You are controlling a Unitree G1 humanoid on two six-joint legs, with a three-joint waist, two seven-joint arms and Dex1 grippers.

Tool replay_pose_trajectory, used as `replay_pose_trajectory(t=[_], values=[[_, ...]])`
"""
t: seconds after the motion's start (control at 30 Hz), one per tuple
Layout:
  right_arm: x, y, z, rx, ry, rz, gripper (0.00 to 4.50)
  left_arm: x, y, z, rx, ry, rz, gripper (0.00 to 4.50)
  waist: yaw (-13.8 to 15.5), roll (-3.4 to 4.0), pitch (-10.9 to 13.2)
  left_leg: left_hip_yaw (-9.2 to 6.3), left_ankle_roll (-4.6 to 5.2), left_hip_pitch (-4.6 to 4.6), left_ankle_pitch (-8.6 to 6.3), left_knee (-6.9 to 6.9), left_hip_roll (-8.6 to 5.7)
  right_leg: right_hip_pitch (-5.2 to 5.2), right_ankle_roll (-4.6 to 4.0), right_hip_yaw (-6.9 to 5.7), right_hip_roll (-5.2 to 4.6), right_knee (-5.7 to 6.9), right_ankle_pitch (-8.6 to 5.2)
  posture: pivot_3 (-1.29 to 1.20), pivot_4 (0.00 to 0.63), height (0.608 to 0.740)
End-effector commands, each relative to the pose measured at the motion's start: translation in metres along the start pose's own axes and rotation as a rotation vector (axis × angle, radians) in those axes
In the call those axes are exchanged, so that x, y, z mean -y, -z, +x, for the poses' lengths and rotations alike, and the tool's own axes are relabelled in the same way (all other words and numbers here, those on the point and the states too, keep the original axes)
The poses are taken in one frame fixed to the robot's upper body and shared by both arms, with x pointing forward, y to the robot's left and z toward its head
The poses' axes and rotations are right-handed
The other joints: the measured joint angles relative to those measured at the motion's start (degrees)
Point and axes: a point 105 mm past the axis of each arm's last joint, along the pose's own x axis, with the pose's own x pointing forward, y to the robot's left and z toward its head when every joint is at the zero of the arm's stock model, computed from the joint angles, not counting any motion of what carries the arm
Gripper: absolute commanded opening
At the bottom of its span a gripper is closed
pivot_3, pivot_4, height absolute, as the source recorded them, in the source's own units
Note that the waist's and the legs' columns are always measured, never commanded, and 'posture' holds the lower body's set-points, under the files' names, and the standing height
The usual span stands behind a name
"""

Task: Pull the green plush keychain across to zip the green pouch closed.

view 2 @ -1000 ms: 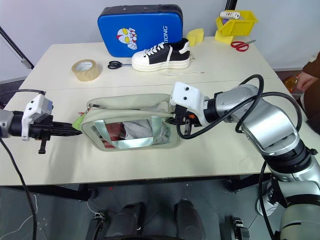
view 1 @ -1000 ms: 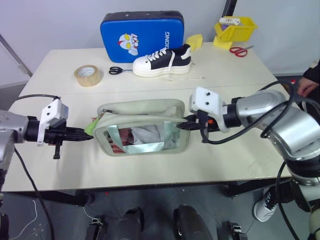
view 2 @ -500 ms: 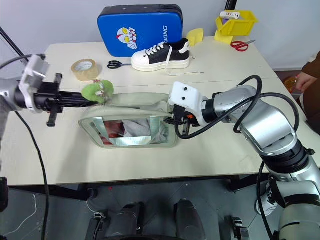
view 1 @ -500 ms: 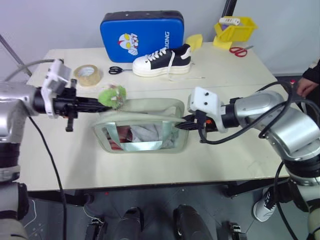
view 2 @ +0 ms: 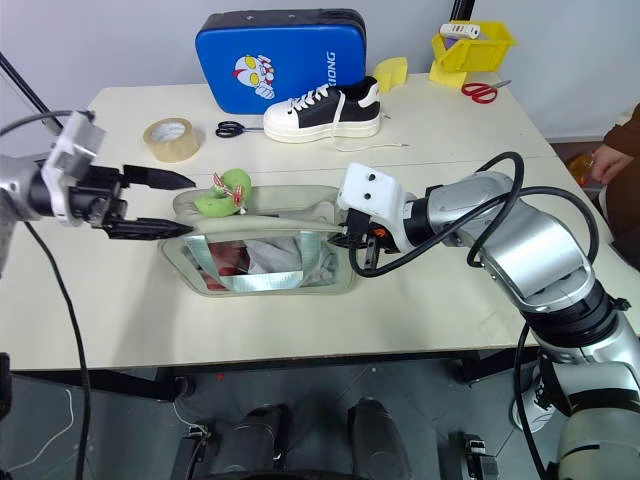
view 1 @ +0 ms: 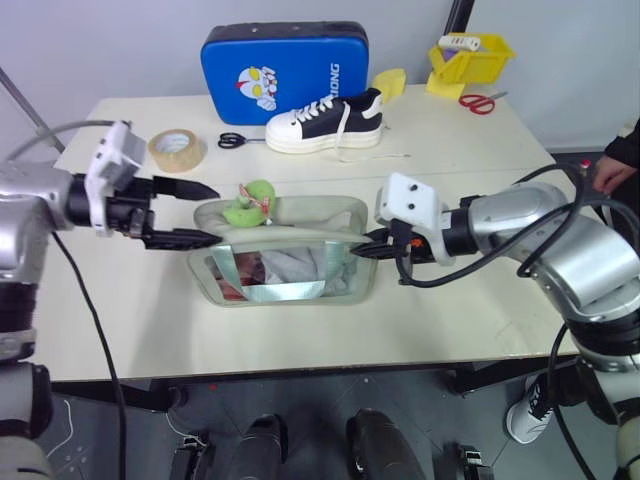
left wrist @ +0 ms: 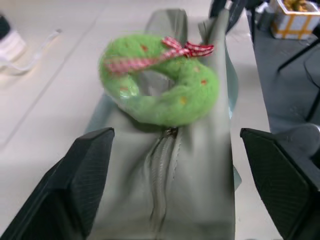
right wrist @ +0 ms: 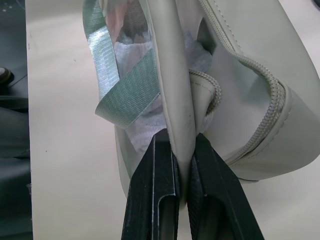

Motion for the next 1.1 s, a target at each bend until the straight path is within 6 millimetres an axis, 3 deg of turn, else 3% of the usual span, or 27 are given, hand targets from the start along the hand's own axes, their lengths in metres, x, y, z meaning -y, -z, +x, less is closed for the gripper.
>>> replay_pose_trajectory(t=[0.03, 0.13, 0.2, 0.33, 0.47, 0.5, 0.57, 0.67, 0.77, 0.9, 1.0, 1.1], values=[[0.004, -0.008, -0.006, 0.027, 0.029, -0.033, 0.00, 0.008, -0.004, -0.023, -0.016, -0.002, 0.010, 4.44, -0.1, 0.02, 0.0, 0.00, 0.00, 0.00, 0.00, -0.02, 0.00, -0.02, 0.00, 0.00, 0.00, 0.00, 0.00, 0.00, 0.150, 0.739], [0.005, -0.009, -0.005, 0.030, 0.028, -0.032, 0.00, 0.023, 0.010, -0.018, -0.050, 0.060, -0.013, 4.44, 0.1, 0.03, 0.0, 0.02, 0.00, 0.01, 0.00, -0.04, 0.01, -0.02, 0.00, 0.02, -0.02, -0.01, 0.00, 0.00, 0.150, 0.739], [0.005, -0.009, -0.005, 0.032, 0.028, -0.033, 0.00, 0.028, 0.025, -0.010, -0.095, 0.073, -0.019, 3.94, 0.3, 0.02, 0.0, -0.03, 0.00, 0.00, 0.00, 0.01, 0.01, 0.02, 0.00, 0.01, -0.04, -0.01, 0.00, 0.00, 0.150, 0.739], [0.006, -0.011, -0.005, 0.037, 0.027, -0.035, 0.00, 0.027, 0.045, 0.008, -0.129, 0.034, -0.013, 2.22, 0.6, 0.02, 0.0, -0.05, 0.00, 0.02, 0.00, 0.04, 0.00, 0.07, -0.01, 0.00, -0.04, 0.00, 0.00, 0.00, 0.150, 0.739], [0.006, -0.014, -0.008, 0.044, 0.029, -0.034, 0.00, 0.030, 0.049, 0.013, -0.123, 0.039, -0.007, 0.24, 0.5, 0.02, 0.0, -0.03, 0.00, 0.01, 0.00, 0.03, -0.01, 0.05, -0.01, 0.00, -0.04, -0.01, 0.00, 0.00, 0.150, 0.739], [0.005, -0.014, -0.008, 0.044, 0.030, -0.035, 0.00, 0.029, 0.050, 0.014, -0.125, 0.033, -0.008, 0.06, 0.5, 0.02, 0.0, -0.02, 0.00, 0.01, 0.00, 0.02, 0.00, 0.05, -0.01, 0.00, -0.04, -0.01, 0.00, 0.00, 0.150, 0.739], [0.005, -0.014, -0.009, 0.049, 0.029, -0.030, 0.00, 0.029, 0.050, 0.014, -0.129, 0.031, -0.002, 0.06, 0.5, 0.02, 0.0, -0.02, 0.00, 0.02, 0.00, 0.00, 0.00, 0.04, -0.01, 0.01, -0.04, -0.01, 0.00, 0.00, 0.150, 0.739], [-0.005, -0.017, -0.021, 0.083, -0.031, -0.051, 1.11, 0.031, 0.052, 0.015, -0.139, 0.040, -0.002, 0.00, 0.7, 0.02, 0.0, -0.01, 0.00, 0.02, 0.00, 0.02, -0.01, 0.05, -0.01, 0.01, -0.05, -0.01, 0.00, 0.00, 0.150, 0.739], [-0.007, -0.024, -0.038, 0.140, -0.066, -0.061, 2.62, 0.029, 0.049, 0.018, -0.132, 0.037, 0.006, 0.00, 1.1, 0.02, 0.0, 0.00, 0.01, 0.01, 0.00, 0.01, -0.02, 0.08, 0.00, 0.00, -0.05, -0.04, 0.00, 0.00, 0.150, 0.739], [0.020, -0.050, -0.056, 0.259, 0.026, -0.081, 4.46, 0.030, 0.050, 0.021, -0.134, 0.046, 0.018, 0.00, 1.0, 0.04, 0.0, 0.03, 0.01, 0.12, 0.00, 0.02, -0.01, 0.17, -0.01, 0.00, -0.03, -0.03, 0.01, 0.00, 0.150, 0.739], [0.025, -0.076, -0.048, 0.347, 0.002, -0.074, 4.46, 0.031, 0.049, 0.022, -0.132, 0.051, 0.018, 0.00, 0.8, 0.05, 0.0, 0.05, 0.01, 0.17, 0.00, -0.01, 0.04, 0.17, -0.04, 0.02, -0.01, -0.01, 0.03, 0.00, 0.150, 0.739], [0.021, -0.096, -0.005, 0.351, -0.054, -0.060, 4.46, 0.031, 0.048, 0.023, -0.123, 0.044, 0.015, 0.00, 0.4, 0.06, 0.0, 0.03, 0.00, 0.17, 0.00, -0.04, 0.07, 0.16, -0.04, 0.02, 0.03, -0.01, 0.03, 0.00, 0.150, 0.739]])
